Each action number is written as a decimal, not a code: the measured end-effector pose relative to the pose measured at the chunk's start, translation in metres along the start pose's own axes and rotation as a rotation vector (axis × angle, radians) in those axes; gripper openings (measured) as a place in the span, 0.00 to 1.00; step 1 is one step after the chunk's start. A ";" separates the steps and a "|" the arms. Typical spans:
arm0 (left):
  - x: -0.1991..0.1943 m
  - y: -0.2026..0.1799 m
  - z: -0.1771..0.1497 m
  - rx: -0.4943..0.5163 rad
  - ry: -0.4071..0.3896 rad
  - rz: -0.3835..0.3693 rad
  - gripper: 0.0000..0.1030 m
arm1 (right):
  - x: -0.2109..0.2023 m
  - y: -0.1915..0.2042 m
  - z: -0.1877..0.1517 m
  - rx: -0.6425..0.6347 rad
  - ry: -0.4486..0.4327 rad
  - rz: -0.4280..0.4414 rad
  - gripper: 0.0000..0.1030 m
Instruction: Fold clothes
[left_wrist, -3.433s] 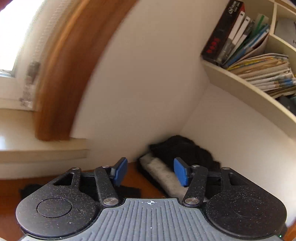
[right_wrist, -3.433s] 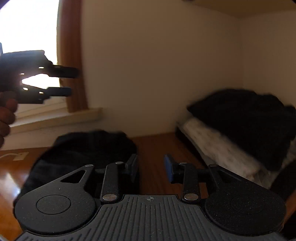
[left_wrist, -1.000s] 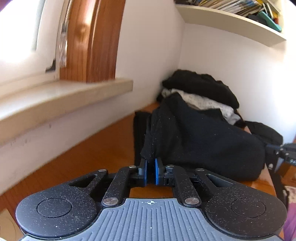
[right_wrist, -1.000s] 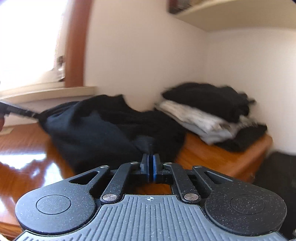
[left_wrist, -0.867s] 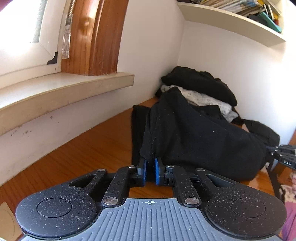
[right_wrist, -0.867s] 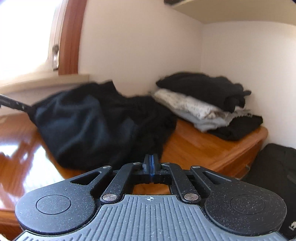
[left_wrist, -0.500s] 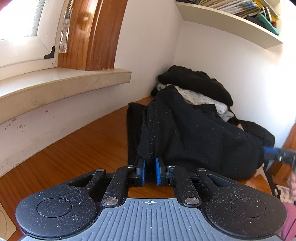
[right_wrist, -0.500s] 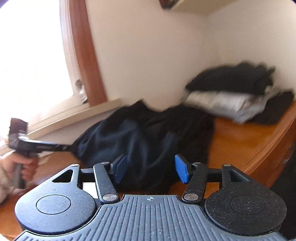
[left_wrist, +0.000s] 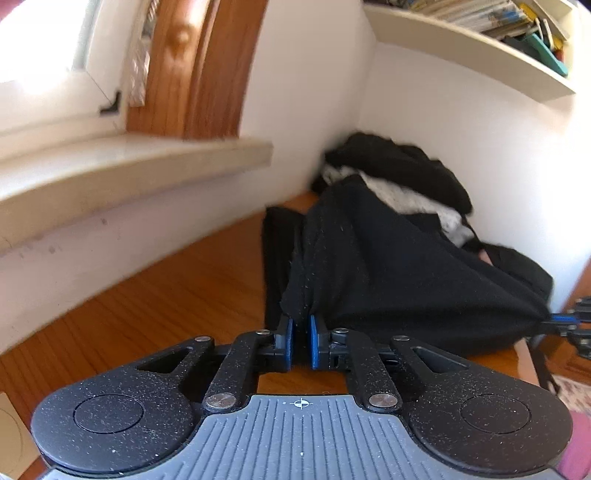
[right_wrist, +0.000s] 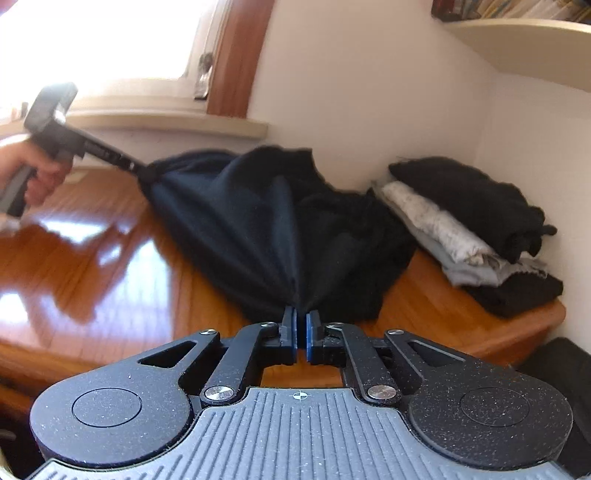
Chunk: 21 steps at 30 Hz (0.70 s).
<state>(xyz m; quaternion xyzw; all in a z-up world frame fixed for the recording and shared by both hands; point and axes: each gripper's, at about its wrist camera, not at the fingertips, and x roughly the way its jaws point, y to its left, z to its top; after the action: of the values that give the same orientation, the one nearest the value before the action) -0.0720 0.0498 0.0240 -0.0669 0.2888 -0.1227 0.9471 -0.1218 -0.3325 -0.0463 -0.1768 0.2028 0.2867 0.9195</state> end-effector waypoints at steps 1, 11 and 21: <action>-0.001 0.002 0.000 0.001 0.007 -0.004 0.12 | 0.004 0.000 -0.004 0.014 0.022 0.024 0.05; -0.026 -0.001 0.025 0.038 -0.079 0.032 0.44 | 0.004 -0.059 0.003 0.313 -0.153 0.086 0.44; 0.066 -0.026 0.086 0.103 -0.049 0.098 0.50 | 0.121 -0.112 0.061 0.336 -0.110 0.127 0.56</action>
<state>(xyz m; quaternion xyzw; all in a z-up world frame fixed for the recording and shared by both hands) 0.0248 0.0115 0.0652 -0.0070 0.2619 -0.0892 0.9609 0.0528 -0.3367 -0.0279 0.0082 0.2080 0.3153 0.9259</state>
